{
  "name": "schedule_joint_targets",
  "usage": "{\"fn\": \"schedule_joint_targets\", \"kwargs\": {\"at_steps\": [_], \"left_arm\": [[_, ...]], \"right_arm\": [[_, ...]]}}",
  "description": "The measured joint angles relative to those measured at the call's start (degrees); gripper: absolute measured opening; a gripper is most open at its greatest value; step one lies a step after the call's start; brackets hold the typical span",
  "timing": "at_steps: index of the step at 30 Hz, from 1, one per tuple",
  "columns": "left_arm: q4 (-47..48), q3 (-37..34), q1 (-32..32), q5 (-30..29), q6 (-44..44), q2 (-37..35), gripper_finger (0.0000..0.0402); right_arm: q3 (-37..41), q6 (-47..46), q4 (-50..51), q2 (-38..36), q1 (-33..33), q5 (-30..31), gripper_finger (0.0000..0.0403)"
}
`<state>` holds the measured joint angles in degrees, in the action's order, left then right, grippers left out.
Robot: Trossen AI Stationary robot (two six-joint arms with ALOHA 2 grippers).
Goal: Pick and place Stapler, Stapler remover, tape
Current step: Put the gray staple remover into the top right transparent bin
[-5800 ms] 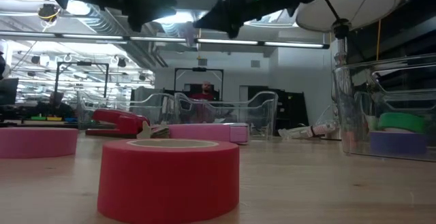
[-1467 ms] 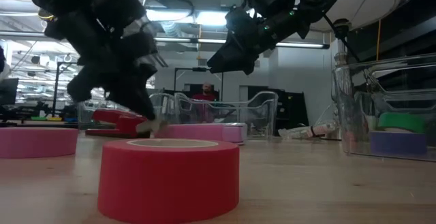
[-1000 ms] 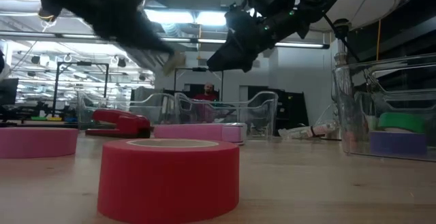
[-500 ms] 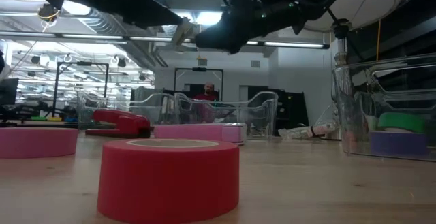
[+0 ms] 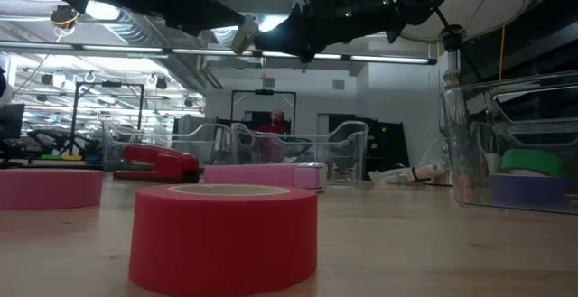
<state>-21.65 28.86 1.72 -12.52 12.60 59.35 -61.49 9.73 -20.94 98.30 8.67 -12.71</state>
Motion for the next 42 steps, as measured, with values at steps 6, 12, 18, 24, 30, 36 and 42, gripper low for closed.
{"fn": "schedule_joint_targets", "kwargs": {"at_steps": [6, 12, 18, 24, 30, 36, 42], "left_arm": [[0.2, 0.0, 0.0, -0.2, 0.3, 0.0, 0.0003], [0.2, 0.0, 0.0, -0.5, 0.3, 0.0, 0.0005], [0.4, 0.0, 0.0, -0.7, 1.5, 0.0, 0.0021], [0.3, 0.0, 0.0, -3.2, 1.5, 0.0, 0.0043], [-0.2, 0.0, 0.0, -6.1, 1.6, 0.0, 0.0084], [0.1, 0.0, 0.0, -7.2, 1.3, 0.0, 0.0127], [2.7, 0.0, 0.0, -7.1, -3.2, 0.0, 0.0140]], "right_arm": [[0.0, 2.8, -1.1, 0.0, -0.2, -0.3, 0.0009], [0.0, 2.7, -1.1, 0.0, -0.3, -0.2, 0.0005], [0.0, 1.0, -0.4, 0.0, -0.3, -0.1, 0.0003], [0.0, -1.7, 0.7, 0.0, 0.9, 0.3, 0.0001], [0.0, -4.7, 3.1, 0.0, 3.5, 0.5, 0.0001], [0.0, -6.5, 7.7, 0.0, 5.8, 8.4, 0.0000], [0.0, -7.3, 12.5, 0.0, 8.0, 16.5, 0.0000]]}}
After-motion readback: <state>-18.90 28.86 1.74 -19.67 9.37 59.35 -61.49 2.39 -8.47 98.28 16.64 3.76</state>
